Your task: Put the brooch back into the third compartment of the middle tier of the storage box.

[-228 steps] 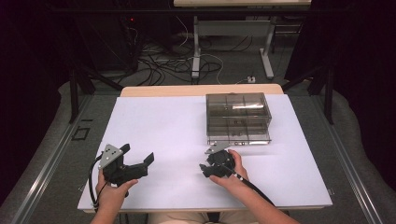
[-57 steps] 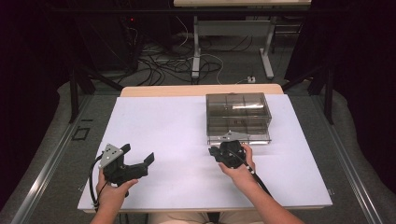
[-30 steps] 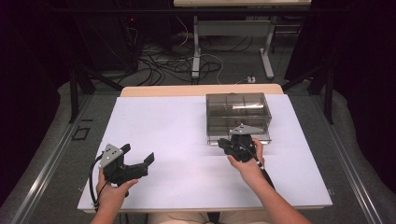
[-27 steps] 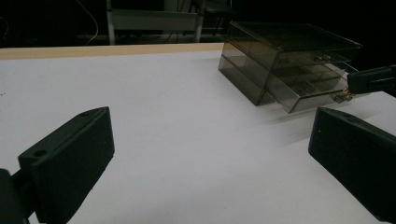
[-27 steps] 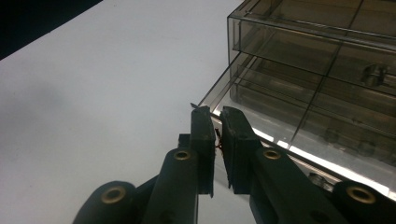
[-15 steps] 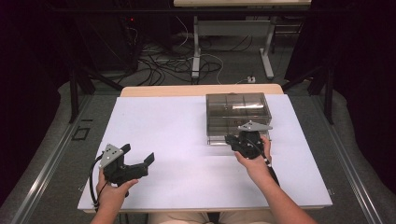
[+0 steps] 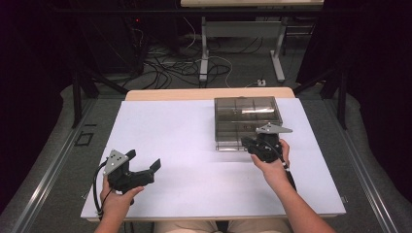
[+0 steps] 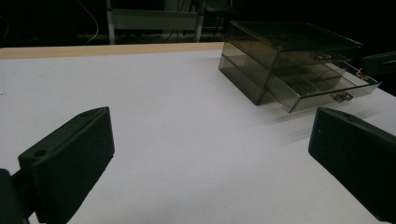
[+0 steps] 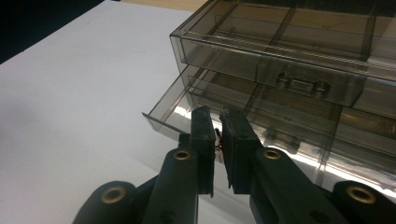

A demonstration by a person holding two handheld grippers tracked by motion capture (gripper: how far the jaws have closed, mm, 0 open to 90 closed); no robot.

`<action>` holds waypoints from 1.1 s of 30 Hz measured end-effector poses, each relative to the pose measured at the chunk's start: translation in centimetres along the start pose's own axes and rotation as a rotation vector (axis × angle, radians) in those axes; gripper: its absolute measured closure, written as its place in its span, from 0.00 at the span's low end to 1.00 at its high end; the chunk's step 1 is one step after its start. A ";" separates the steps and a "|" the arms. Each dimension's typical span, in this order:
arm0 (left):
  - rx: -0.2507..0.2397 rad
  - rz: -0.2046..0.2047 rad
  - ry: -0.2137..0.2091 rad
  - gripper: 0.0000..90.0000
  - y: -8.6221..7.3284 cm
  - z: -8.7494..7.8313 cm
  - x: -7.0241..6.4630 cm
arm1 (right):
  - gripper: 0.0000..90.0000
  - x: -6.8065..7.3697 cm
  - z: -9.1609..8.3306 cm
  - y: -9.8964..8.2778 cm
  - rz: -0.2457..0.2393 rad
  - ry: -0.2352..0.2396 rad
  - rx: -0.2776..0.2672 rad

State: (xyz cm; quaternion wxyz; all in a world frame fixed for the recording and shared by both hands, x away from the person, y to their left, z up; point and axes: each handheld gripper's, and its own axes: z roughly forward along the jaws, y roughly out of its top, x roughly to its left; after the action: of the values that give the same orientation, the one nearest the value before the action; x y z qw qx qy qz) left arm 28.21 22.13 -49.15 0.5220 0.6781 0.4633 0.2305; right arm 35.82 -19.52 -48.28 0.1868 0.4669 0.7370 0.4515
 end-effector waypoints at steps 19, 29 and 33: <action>0.002 0.001 0.000 0.00 0.0 0.1 0.0 | 0.93 -2.6 -1.6 0.2 0.044 -0.051 -0.018; -0.001 0.000 0.001 0.00 0.0 0.1 0.0 | 0.93 -3.6 -1.8 0.3 0.053 -0.074 -0.018; 0.002 0.000 0.002 0.00 0.0 0.1 0.0 | 0.93 -3.9 -1.9 0.3 0.062 -0.080 -0.013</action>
State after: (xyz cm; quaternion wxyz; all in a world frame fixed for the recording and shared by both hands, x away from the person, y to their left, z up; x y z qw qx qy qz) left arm 28.26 22.08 -49.21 0.5209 0.6785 0.4638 0.2306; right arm 36.56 -23.76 -47.56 0.2051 0.5059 0.7112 0.4430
